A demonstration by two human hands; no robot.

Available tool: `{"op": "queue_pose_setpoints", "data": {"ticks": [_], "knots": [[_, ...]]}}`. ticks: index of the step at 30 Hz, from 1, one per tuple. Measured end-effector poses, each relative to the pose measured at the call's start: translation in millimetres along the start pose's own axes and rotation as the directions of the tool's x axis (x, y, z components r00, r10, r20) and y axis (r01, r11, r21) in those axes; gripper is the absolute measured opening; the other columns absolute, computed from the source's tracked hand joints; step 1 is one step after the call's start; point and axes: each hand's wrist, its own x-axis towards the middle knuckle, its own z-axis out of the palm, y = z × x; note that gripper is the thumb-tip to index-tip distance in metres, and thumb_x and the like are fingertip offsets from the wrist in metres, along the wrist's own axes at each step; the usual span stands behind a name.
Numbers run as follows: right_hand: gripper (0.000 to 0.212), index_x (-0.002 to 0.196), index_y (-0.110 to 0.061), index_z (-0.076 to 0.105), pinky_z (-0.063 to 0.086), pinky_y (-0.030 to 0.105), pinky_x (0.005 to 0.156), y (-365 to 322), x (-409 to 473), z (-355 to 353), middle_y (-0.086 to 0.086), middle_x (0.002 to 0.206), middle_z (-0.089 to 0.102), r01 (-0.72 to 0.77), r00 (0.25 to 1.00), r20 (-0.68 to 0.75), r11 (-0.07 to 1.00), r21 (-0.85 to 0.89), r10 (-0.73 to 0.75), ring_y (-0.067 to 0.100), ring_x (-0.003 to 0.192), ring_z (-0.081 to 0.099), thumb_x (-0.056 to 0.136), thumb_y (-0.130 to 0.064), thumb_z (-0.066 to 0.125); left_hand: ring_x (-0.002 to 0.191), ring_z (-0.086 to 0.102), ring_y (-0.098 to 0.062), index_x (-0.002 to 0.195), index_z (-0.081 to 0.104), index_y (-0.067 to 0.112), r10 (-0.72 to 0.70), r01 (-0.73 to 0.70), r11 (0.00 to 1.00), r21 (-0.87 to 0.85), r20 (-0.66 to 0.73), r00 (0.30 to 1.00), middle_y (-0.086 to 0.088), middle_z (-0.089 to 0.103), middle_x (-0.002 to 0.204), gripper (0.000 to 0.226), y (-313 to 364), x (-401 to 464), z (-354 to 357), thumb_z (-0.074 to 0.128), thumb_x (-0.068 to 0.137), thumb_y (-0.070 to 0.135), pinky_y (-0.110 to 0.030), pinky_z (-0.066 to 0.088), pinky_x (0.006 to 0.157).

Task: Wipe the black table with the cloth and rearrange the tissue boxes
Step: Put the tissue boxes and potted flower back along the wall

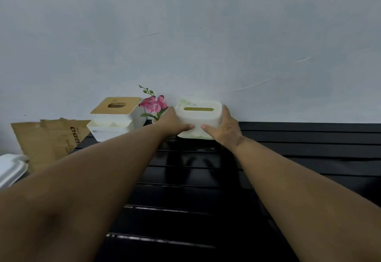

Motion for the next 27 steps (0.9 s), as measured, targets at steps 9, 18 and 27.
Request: {"op": "queue_pose_setpoints", "data": {"ticks": [9, 18, 27], "knots": [[0.090, 0.150, -0.018, 0.019, 0.038, 0.028, 0.097, 13.0, 19.9, 11.5, 0.010, 0.133, 0.052, -0.010, 0.999, -0.050, 1.000, -0.012, 0.010, 0.028, 0.123, 0.049, 0.082, -0.039, 0.074, 0.101, 0.066, -0.020, 0.118, 0.067, 0.017, 0.114, -0.103, 0.986, -0.135, 0.074, 0.991, 0.000, 0.072, 0.109, 0.065, -5.1, 28.5, 3.7, 0.087, 0.063, 0.044, -0.041, 0.053, 0.093], [0.070, 0.133, -0.024, 0.049, 0.045, 0.023, 0.089, 54.9, -3.5, -62.4, -0.007, 0.116, 0.061, 0.110, 0.989, -0.107, 0.990, 0.088, -0.101, 0.014, 0.106, 0.057, 0.073, -0.037, 0.082, 0.085, 0.057, -0.001, 0.105, 0.058, 0.023, 0.151, -0.123, 0.954, -0.275, 0.082, 0.985, 0.016, 0.061, 0.091, 0.045, 54.3, -6.0, 33.3, 0.086, 0.072, 0.036, -0.019, 0.043, 0.066], [0.101, 0.140, -0.034, 0.043, 0.053, 0.041, 0.095, 137.4, -11.0, -178.9, -0.004, 0.128, 0.060, 0.009, 0.988, -0.155, 0.997, 0.081, 0.004, 0.018, 0.110, 0.061, 0.051, -0.063, 0.081, 0.093, 0.059, -0.009, 0.095, 0.053, 0.030, 0.247, -0.199, 0.899, -0.390, 0.077, 0.966, 0.014, 0.059, 0.095, 0.045, 153.2, -17.9, 114.3, 0.089, 0.068, 0.034, -0.028, 0.049, 0.087]]}}
